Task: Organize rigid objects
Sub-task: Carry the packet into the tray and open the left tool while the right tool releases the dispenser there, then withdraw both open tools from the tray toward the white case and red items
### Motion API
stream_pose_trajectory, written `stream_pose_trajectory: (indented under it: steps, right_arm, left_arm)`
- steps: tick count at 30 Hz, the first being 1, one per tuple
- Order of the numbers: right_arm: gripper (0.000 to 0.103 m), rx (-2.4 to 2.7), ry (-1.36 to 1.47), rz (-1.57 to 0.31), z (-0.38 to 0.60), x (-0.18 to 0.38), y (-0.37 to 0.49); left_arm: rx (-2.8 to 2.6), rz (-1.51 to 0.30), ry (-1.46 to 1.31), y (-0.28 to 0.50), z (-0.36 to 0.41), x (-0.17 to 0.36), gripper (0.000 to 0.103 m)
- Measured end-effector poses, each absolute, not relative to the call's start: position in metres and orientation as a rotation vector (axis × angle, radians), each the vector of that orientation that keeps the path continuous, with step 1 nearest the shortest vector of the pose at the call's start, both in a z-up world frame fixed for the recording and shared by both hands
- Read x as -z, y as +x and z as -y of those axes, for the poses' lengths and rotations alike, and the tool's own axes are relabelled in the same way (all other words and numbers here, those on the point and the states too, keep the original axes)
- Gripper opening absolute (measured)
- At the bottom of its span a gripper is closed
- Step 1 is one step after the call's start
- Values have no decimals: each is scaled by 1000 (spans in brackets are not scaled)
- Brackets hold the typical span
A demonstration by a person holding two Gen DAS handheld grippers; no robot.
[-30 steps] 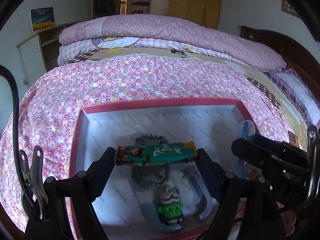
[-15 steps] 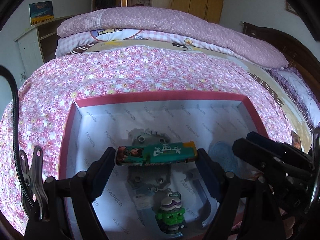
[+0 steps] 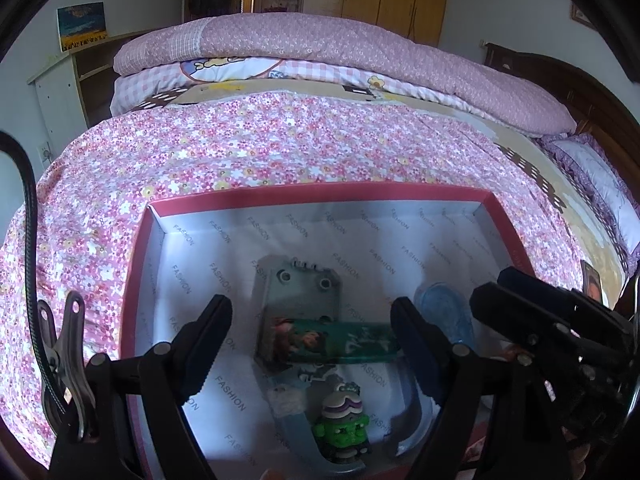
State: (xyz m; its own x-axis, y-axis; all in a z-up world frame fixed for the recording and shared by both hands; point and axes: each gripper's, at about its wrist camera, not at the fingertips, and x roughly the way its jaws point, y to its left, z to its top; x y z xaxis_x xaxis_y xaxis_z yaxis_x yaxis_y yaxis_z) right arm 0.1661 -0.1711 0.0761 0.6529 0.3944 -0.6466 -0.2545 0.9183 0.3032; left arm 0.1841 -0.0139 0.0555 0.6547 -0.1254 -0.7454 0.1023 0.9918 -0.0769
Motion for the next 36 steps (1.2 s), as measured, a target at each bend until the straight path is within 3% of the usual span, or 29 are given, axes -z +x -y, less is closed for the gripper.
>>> stream_pose_trajectory:
  steps: [36]
  right_arm:
    - [49, -428, 271, -754, 177, -95, 99]
  left_arm:
    - [132, -817, -38, 107, 6, -87, 85]
